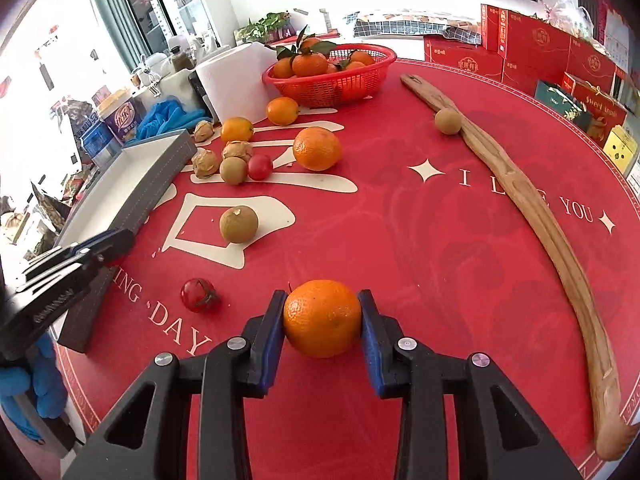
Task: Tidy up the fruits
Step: 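Grasp the orange with the right tool while the left tool grasps a red tomato, then carry both fruits over the white tray and open both tools to release them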
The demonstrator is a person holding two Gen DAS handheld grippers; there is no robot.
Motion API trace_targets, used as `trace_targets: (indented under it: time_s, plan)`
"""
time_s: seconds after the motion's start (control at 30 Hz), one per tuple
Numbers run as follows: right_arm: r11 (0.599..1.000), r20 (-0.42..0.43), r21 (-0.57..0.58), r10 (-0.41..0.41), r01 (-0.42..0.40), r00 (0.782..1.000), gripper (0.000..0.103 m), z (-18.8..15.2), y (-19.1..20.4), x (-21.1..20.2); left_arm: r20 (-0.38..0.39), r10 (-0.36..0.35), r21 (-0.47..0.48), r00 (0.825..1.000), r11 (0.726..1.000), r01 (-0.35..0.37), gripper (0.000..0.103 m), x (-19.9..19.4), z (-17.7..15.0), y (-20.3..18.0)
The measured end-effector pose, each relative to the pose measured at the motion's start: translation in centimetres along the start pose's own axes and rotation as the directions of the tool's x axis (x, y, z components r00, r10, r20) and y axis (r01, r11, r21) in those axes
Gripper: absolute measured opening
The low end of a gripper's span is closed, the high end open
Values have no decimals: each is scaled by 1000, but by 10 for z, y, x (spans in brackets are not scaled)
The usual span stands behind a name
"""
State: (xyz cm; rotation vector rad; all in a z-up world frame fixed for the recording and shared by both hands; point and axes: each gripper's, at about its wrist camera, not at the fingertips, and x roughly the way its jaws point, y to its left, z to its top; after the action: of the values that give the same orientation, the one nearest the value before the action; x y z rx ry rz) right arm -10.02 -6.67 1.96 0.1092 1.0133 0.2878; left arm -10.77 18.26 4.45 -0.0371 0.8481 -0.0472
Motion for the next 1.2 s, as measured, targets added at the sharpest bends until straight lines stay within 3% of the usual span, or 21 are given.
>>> trace_targets:
  time_s: [0.67,1.2]
  plan:
    - [1000,21,-9,-25,25,999,36,5,15,-15,55,37,2,998,999,-37,22,-23,10,1]
    - [991,15,-131,6,-4,1000,36,29,84,-14,80,102,-71,992,993,-96,22,-30,5,46]
